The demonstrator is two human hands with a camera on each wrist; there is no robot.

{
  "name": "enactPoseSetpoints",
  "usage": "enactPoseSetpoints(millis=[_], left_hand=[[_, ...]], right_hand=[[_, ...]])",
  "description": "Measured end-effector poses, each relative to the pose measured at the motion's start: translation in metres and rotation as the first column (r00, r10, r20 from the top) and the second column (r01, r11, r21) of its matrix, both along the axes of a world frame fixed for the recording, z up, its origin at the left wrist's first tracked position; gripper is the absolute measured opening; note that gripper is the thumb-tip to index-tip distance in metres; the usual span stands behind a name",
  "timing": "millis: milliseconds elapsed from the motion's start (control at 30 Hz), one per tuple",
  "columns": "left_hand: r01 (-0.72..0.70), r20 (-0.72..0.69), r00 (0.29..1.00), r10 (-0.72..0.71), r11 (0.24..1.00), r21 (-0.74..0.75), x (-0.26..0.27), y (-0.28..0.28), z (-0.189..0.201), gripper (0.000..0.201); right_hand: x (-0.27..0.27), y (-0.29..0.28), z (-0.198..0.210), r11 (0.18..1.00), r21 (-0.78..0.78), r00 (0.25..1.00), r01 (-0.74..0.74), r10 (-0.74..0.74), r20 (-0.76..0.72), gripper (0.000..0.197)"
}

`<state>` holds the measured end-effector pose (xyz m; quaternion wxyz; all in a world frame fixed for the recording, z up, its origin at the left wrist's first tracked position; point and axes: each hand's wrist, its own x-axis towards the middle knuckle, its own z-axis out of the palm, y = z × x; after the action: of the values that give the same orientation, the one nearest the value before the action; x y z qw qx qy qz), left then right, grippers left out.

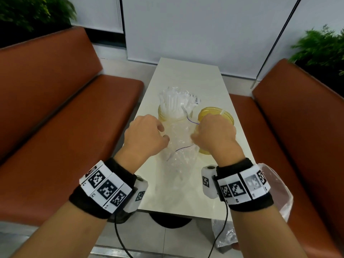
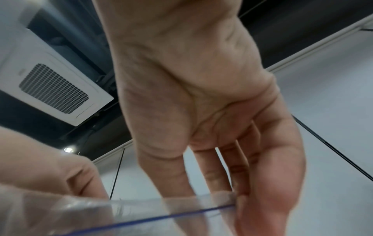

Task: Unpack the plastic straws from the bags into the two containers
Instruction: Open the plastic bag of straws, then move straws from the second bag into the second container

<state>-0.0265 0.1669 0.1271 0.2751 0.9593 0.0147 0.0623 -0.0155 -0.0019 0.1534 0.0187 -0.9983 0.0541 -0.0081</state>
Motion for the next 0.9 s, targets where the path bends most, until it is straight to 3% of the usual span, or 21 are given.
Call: enactPoseSetpoints(millis=[167, 267, 367, 400, 467, 533, 567, 633, 733, 800, 900], left_hand=[[-0.016, -0.067, 0.998, 0.019, 0.999, 0.045, 0.002, 0.030, 0.006, 0.036], [-0.043, -0.173, 0.985, 0.019, 0.990, -0.135, 0.001, 0.038, 0.000, 0.048], [-0.079, -0.159, 0.987, 0.038, 0.963, -0.257, -0.001, 0.033, -0.007, 0.054], [-0.077, -0.152, 0.988, 0.035, 0.958, -0.278, -0.001, 0.032, -0.009, 0.056], [-0.070, -0.148, 0.989, 0.025, 0.949, -0.307, -0.002, 0.030, -0.011, 0.059], [-0.059, -0.125, 0.992, 0.019, 0.945, -0.321, -0.002, 0.028, -0.012, 0.058], [-0.052, -0.113, 0.993, 0.017, 0.947, -0.317, -0.002, 0.028, -0.013, 0.058], [-0.040, -0.095, 0.995, 0.011, 0.949, -0.312, -0.002, 0.029, -0.016, 0.056], [-0.009, -0.057, 0.998, -0.011, 0.938, -0.345, -0.001, 0.029, -0.021, 0.055], [0.014, -0.032, 0.999, -0.027, 0.936, -0.353, -0.001, 0.029, -0.024, 0.055], [0.020, -0.002, 1.000, -0.022, 0.929, -0.370, 0.000, 0.031, -0.030, 0.052]], right_hand=[[0.005, -0.025, 0.005, 0.996, 0.048, 0.996, 0.075, -0.073, -0.042, 0.033], [0.006, -0.032, 0.001, 0.991, 0.055, 0.986, 0.119, -0.112, -0.120, 0.029], [0.007, -0.031, -0.002, 0.991, -0.010, 0.981, 0.130, -0.130, -0.147, 0.030], [0.008, -0.030, -0.003, 0.992, -0.039, 0.988, 0.119, -0.122, -0.096, 0.033], [0.009, -0.025, -0.004, 1.000, -0.016, 0.989, -0.001, 0.003, 0.146, 0.034], [0.009, -0.012, -0.003, 0.952, 0.172, 0.913, -0.253, 0.176, 0.367, 0.028], [0.011, -0.006, -0.002, 0.897, 0.258, 0.896, -0.360, 0.254, 0.365, 0.025], [0.015, 0.006, -0.006, 0.830, 0.313, 0.886, -0.462, 0.419, 0.198, 0.027], [0.024, 0.021, -0.020, 0.852, 0.257, 0.873, -0.457, 0.485, -0.056, 0.052], [0.028, 0.027, -0.032, 0.856, 0.249, 0.872, -0.453, 0.483, -0.074, 0.055], [0.034, 0.031, -0.044, 0.838, 0.290, 0.880, -0.462, 0.475, 0.028, 0.039]])
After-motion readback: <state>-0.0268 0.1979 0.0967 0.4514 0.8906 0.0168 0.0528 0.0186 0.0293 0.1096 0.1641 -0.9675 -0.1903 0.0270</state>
